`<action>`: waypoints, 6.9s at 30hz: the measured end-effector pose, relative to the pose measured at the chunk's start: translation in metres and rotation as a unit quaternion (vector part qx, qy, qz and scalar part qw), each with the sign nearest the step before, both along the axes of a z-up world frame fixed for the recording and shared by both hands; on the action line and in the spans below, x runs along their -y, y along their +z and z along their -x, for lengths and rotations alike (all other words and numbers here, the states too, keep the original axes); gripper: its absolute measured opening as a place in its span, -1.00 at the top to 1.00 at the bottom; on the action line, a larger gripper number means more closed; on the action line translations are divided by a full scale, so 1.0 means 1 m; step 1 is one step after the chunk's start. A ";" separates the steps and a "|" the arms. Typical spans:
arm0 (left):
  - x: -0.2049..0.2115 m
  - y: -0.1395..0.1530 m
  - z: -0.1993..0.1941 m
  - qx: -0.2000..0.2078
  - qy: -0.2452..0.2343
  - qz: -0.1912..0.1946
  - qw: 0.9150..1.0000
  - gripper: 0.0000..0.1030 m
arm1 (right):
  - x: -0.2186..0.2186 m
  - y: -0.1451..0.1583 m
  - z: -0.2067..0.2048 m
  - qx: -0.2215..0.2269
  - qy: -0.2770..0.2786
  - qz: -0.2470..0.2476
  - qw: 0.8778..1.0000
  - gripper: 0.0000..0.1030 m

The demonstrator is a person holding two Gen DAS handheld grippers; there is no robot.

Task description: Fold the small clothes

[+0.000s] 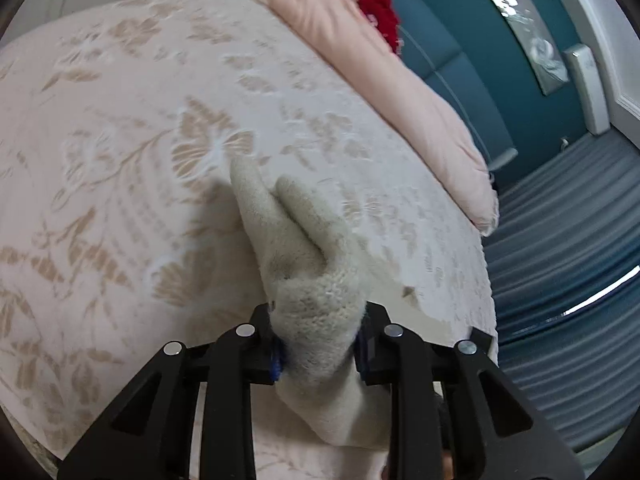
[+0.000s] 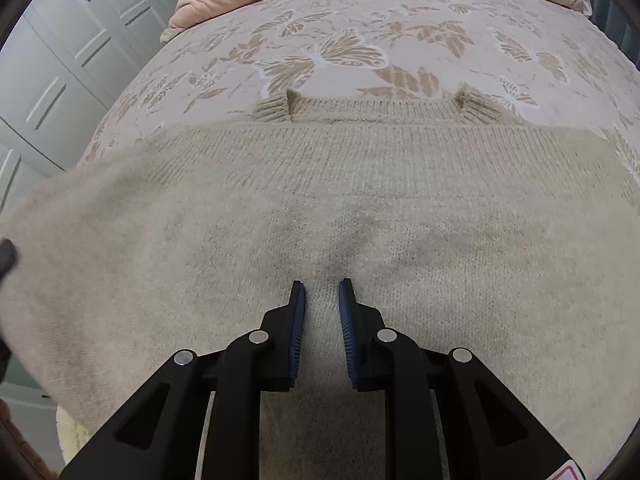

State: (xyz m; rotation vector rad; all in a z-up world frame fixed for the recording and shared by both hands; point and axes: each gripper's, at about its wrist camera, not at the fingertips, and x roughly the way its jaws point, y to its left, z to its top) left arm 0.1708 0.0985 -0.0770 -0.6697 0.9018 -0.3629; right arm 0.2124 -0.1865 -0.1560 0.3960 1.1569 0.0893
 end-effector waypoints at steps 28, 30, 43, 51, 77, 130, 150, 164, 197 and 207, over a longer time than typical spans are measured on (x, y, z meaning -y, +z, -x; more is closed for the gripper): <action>0.199 -0.049 0.127 0.093 -0.246 -0.348 0.900 -0.75 | 0.176 0.027 0.172 0.070 -0.172 -0.202 0.962 -0.34; 0.195 -0.060 0.121 0.091 -0.246 -0.364 0.894 -0.75 | 0.164 0.028 0.158 0.057 -0.159 -0.222 0.960 -0.40; 0.185 -0.084 0.086 0.036 -0.235 -0.324 0.916 0.00 | 0.144 0.126 0.116 0.147 -0.090 -0.178 0.969 0.60; 0.186 -0.095 0.075 -0.017 -0.224 -0.282 0.933 0.18 | 0.219 -0.014 0.160 -0.014 -0.178 -0.102 0.979 0.56; 0.117 -0.028 0.097 0.004 -0.168 -0.269 0.948 -0.37 | 0.066 0.019 0.120 0.012 0.013 0.034 0.999 0.55; 0.231 -0.084 0.079 -0.014 -0.249 -0.317 0.915 -0.77 | 0.240 0.072 0.172 0.090 -0.183 -0.006 0.979 0.71; 0.240 -0.064 0.104 0.001 -0.259 -0.351 0.900 -0.74 | 0.213 0.002 0.199 -0.004 -0.191 -0.023 0.981 0.55; 0.203 -0.039 0.057 -0.067 -0.216 -0.129 0.966 -0.91 | 0.228 0.016 0.186 0.019 -0.201 -0.046 0.978 -0.36; 0.243 -0.018 0.115 -0.113 -0.356 -0.134 0.918 -0.08 | 0.210 0.052 0.272 0.078 -0.236 -0.207 0.946 0.35; 0.240 0.095 0.167 0.018 -0.388 -0.110 0.915 -0.08 | 0.202 0.186 0.320 0.193 -0.213 -0.109 0.951 0.35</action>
